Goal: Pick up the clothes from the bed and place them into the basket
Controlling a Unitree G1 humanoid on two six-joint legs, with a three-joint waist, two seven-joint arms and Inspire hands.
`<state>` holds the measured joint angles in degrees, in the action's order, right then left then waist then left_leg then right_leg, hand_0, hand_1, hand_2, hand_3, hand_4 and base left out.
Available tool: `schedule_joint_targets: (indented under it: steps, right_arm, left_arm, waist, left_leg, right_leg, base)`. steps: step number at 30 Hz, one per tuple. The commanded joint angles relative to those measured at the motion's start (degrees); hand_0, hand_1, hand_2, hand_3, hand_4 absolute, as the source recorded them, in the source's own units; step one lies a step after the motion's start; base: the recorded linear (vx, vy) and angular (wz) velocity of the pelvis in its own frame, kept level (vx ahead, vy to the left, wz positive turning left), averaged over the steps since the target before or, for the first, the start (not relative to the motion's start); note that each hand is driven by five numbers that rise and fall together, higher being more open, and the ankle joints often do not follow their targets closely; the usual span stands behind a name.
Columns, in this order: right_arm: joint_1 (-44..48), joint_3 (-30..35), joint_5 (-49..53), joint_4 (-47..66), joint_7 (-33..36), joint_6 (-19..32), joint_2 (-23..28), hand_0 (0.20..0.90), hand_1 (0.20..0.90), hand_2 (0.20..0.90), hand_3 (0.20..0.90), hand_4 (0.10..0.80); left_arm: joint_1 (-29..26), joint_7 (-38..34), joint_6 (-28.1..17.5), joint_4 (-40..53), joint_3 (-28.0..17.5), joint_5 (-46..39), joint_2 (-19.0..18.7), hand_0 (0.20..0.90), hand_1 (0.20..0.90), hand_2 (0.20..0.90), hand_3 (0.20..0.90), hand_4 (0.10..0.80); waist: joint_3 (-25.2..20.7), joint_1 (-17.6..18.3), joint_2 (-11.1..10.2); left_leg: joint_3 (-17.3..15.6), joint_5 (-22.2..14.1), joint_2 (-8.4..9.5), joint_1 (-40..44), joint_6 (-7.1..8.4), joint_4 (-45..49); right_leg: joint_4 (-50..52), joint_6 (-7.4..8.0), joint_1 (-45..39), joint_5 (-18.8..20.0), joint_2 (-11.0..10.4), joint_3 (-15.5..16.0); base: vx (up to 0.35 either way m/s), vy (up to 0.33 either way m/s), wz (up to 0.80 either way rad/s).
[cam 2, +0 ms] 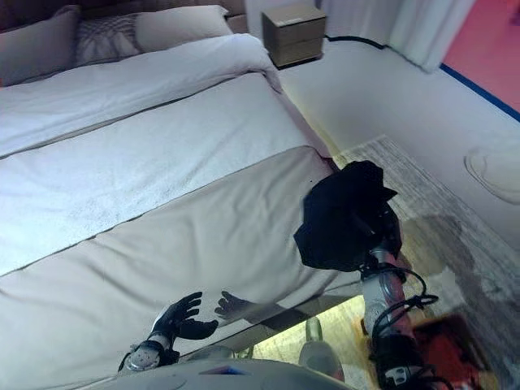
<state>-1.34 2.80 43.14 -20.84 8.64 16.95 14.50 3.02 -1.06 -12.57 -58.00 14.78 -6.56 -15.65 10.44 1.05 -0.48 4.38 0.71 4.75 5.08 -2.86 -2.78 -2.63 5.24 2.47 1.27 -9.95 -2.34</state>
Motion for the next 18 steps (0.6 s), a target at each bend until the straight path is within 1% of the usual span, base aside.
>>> schedule_joint_targets:
  steps: [1, 2, 3, 4, 5, 6, 7, 8, 9, 10, 11, 12, 13, 14, 15, 16, 17, 18]
  right_arm:
    - [5.58, 2.72, 2.0, 9.68, -3.68, 7.46, 2.52, 0.3, 0.3, 0.3, 0.2, 0.1]
    - [6.23, 2.18, 2.61, 9.0, -3.46, 7.14, 1.99, 0.3, 0.3, 0.3, 0.2, 0.1]
    - [6.39, 1.71, 2.38, 8.92, -2.89, 7.23, 1.59, 0.3, 0.3, 0.3, 0.2, 0.1]
    - [6.46, 0.49, 2.07, 9.1, -1.3, 7.55, 0.62, 0.3, 0.3, 0.3, 0.2, 0.1]
    - [6.25, -0.34, 2.03, 9.15, -0.1, 8.35, -0.05, 0.3, 0.3, 0.3, 0.2, 0.1]
    - [5.94, -1.23, 2.2, 8.87, 0.37, 9.17, -0.77, 0.3, 0.3, 0.3, 0.2, 0.1]
    - [5.73, -2.17, 1.77, 8.56, 1.17, 9.96, -1.63, 0.3, 0.3, 0.3, 0.2, 0.1]
    - [5.73, -3.13, 1.17, 8.23, 1.97, 10.59, -2.39, 0.3, 0.3, 0.3, 0.2, 0.1]
    - [5.77, -3.24, 1.03, 8.18, 2.36, 10.84, -2.5, 0.3, 0.3, 0.3, 0.2, 0.1]
    - [5.78, -4.04, 0.8, 8.16, 3.15, 11.13, -3.17, 0.3, 0.3, 0.3, 0.2, 0.1]
    - [6.21, -5.35, 0.69, 7.68, 3.7, 11.1, -4.18, 0.3, 0.3, 0.3, 0.2, 0.1]
    - [6.57, -6.15, 0.4, 7.38, 4.15, 10.83, -4.69, 0.3, 0.3, 0.3, 0.2, 0.1]
    - [6.93, -6.97, 0.24, 7.06, 4.56, 10.41, -5.08, 0.3, 0.3, 0.3, 0.2, 0.1]
    - [7.58, -8.38, 0.29, 6.64, 5.22, 9.85, -5.6, 0.3, 0.3, 0.3, 0.2, 0.1]
    - [7.8, -8.84, 0.15, 6.46, 5.65, 9.73, -5.83, 0.3, 0.3, 0.3, 0.2, 0.1]
    - [8.26, -9.94, 0.16, 5.84, 6.81, 8.76, -6.12, 0.3, 0.3, 0.3, 0.2, 0.1]
    - [8.34, -10.13, 0.39, 5.73, 7.27, 8.5, -6.05, 0.3, 0.3, 0.3, 0.2, 0.1]
    - [8.39, -10.77, 0.46, 5.62, 8.59, 7.81, -5.88, 0.3, 0.3, 0.3, 0.2, 0.1]
  left_arm:
    - [-0.92, -1.18, -1.1, -1.8, 0.41, 0.09, -2.15, 0.9, 0.9, 0.9, 0.9, 0.8]
    - [-0.17, -1.58, -0.84, -1.84, 0.15, 0.33, -1.93, 0.9, 0.9, 0.9, 0.9, 0.8]
    - [0.09, -1.67, -0.71, -1.72, 0.06, 0.63, -1.98, 0.9, 0.9, 0.9, 0.9, 0.8]
    - [0.17, -1.86, -0.6, -1.56, 0.04, 0.92, -2.18, 0.9, 0.9, 0.9, 0.9, 0.8]
    - [-0.11, -1.82, -0.66, -1.76, 0.13, 0.84, -2.32, 0.9, 0.9, 0.9, 0.9, 0.8]
    - [-0.74, -1.93, -0.7, -2.15, 0.16, 0.52, -2.44, 0.9, 0.9, 0.9, 0.9, 0.8]
    - [-1.57, -2.16, -0.67, -2.52, 0.21, 0.51, -2.41, 0.9, 0.9, 0.9, 0.9, 0.8]
    - [-2.14, -2.63, -0.73, -2.87, 0.36, 0.19, -2.27, 0.9, 0.9, 0.9, 0.9, 0.8]
    - [-2.26, -2.64, -0.8, -2.92, 0.38, 0.25, -2.25, 0.9, 0.9, 0.9, 0.9, 0.8]
    - [-2.59, -3.03, -0.95, -3.1, 0.46, -0.12, -2.12, 0.9, 0.9, 0.9, 0.9, 0.8]
    - [-3.01, -3.49, -0.5, -3.0, 0.23, -0.96, -1.92, 0.9, 0.9, 0.9, 0.9, 0.8]
    - [-3.04, -3.7, -0.35, -2.95, 0.05, -1.07, -1.78, 0.9, 0.9, 0.9, 0.9, 0.8]
    - [-2.92, -3.8, -0.35, -2.97, -0.22, -1.12, -1.68, 0.9, 0.9, 0.9, 0.9, 0.8]
    - [-2.69, -4.04, -0.32, -2.79, -0.57, -1.3, -1.53, 0.9, 0.9, 0.9, 0.9, 0.8]
    - [-2.61, -4.15, -0.44, -2.72, -0.66, -1.3, -1.48, 0.9, 0.9, 0.9, 0.9, 0.8]
    - [-2.48, -5.01, -0.55, -2.68, -0.88, -1.78, -1.17, 0.9, 0.9, 0.9, 0.9, 0.8]
    - [-2.45, -5.12, -0.5, -2.64, -0.96, -1.72, -1.11, 0.9, 0.9, 0.9, 0.9, 0.8]
    - [-2.47, -5.32, -0.41, -2.63, -1.25, -1.96, -0.97, 0.9, 0.9, 0.9, 0.9, 0.8]
  waist:
    - [-2.51, -2.0, 1.19]
    - [-2.5, -2.78, 1.47]
    - [-2.5, -3.17, 1.7]
    - [-2.57, -3.53, 2.23]
    - [-2.69, -3.89, 2.58]
    - [-2.9, -4.42, 3.0]
    - [-3.24, -5.29, 3.49]
    - [-3.25, -6.22, 3.35]
    - [-3.38, -6.37, 3.36]
    - [-3.73, -7.02, 3.02]
    - [-4.22, -8.49, 2.01]
    - [-4.4, -9.46, 1.28]
    - [-4.56, -10.41, 0.77]
    - [-4.67, -11.7, 0.2]
    - [-4.63, -12.17, 0.03]
    - [-4.82, -12.74, -0.65]
    - [-4.86, -12.81, -0.75]
    - [-4.78, -12.68, -0.93]
  left_leg:
    - [-1.86, -5.7, -0.4, -0.05, 1.28, 1.75]
    - [-3.75, -5.39, -0.34, 0.88, 1.39, 0.7]
    - [-4.61, -5.13, -0.56, 1.22, 1.32, 0.27]
    - [-5.99, -4.5, -1.19, 1.04, 0.97, 0.09]
    - [-7.0, -4.19, -1.61, 0.56, 0.59, 0.26]
    - [-8.22, -3.75, -2.15, -0.37, 0.03, 0.68]
    - [-9.61, -3.33, -2.83, -1.51, -0.55, 1.25]
    - [-10.8, -3.48, -2.92, -1.89, -0.96, 1.68]
    - [-10.96, -3.33, -3.01, -2.23, -1.02, 1.79]
    - [-11.89, -3.12, -3.16, -3.14, -1.12, 2.11]
    - [-13.88, -2.66, -3.09, -4.26, -0.93, 2.22]
    - [-15.15, -2.24, -3.07, -4.8, -0.74, 2.18]
    - [-16.55, -1.55, -3.39, -5.4, -0.29, 2.05]
    - [-18.44, -0.65, -4.19, -6.12, 0.65, 2.15]
    - [-19.13, -0.32, -4.67, -6.44, 1.11, 2.24]
    - [-20.74, 0.85, -6.2, -8.65, 2.51, 2.99]
    - [-20.98, 1.06, -6.5, -9.1, 2.77, 3.22]
    - [-21.05, 1.67, -7.28, -10.06, 3.31, 3.71]
  right_leg:
    - [9.46, 5.32, 3.82, 10.29, -7.73, 12.35]
    - [10.61, 5.58, 4.23, 11.74, -8.27, 16.12]
    - [11.87, 5.58, 4.44, 11.98, -8.5, 16.8]
    - [14.63, 5.09, 4.5, 11.28, -8.7, 17.25]
    - [16.79, 4.51, 4.18, 10.09, -8.52, 17.48]
    - [19.45, 3.55, 3.03, 8.29, -8.25, 18.68]
    - [22.33, 2.6, 1.3, 6.39, -8.19, 20.6]
    - [24.09, 2.28, -0.31, 4.2, -8.47, 21.41]
    - [23.88, 2.13, -0.47, 4.26, -8.35, 21.6]
    - [23.3, 2.1, -2.36, 2.82, -7.82, 22.23]
    - [21.89, 2.66, -5.9, 0.92, -7.13, 24.8]
    - [20.14, 3.03, -8.0, 0.64, -6.94, 26.39]
    - [17.46, 3.08, -10.41, -0.27, -6.29, 28.07]
    - [12.15, 2.67, -13.03, -1.78, -4.98, 30.14]
    - [10.09, 2.55, -13.86, -2.21, -4.19, 30.44]
    - [5.21, 2.6, -14.69, -3.56, -1.82, 29.66]
    - [4.43, 2.52, -14.66, -3.63, -1.42, 29.31]
    - [2.81, 2.46, -14.58, -3.64, -0.7, 28.74]
  base:
    - [-0.179, 0.225, -0.97]
    - [-0.163, 0.158, -1.57]
    - [-0.203, 0.102, -2.0]
    - [-0.204, 0.05, -1.81]
    - [-0.26, 0.037, -1.32]
    - [-0.275, 0.021, -0.89]
    - [-0.286, -0.013, -0.79]
    - [-0.215, -0.03, -0.8]
    - [-0.188, -0.07, -0.89]
    - [-0.215, -0.105, -0.93]
    - [-0.256, -0.155, -0.77]
    - [-0.225, -0.176, -0.66]
    - [-0.197, -0.229, -0.75]
    - [-0.167, -0.223, -0.92]
    - [-0.221, -0.296, -0.97]
    - [-0.154, -0.217, -1.06]
    - [-0.166, -0.251, -1.44]
    - [-0.153, -0.236, -1.65]
